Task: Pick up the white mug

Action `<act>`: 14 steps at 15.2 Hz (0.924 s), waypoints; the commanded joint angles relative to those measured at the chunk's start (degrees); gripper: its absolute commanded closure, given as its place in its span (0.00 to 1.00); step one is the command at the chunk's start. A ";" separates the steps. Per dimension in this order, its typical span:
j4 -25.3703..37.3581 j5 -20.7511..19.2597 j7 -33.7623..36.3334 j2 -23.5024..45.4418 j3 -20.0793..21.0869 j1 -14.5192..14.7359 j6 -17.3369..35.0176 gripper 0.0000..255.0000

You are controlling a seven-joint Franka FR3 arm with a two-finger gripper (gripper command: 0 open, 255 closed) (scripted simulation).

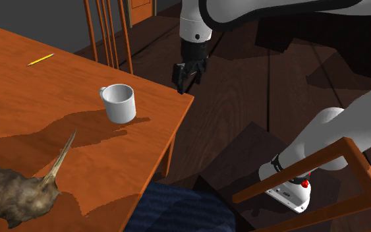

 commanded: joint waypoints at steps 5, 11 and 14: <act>11.61 -4.88 8.44 12.48 3.71 1.54 2.24 0.00; 27.14 -11.93 16.33 26.40 5.21 5.37 1.00 0.00; 36.90 -15.57 19.50 33.95 5.02 8.40 -1.13 0.00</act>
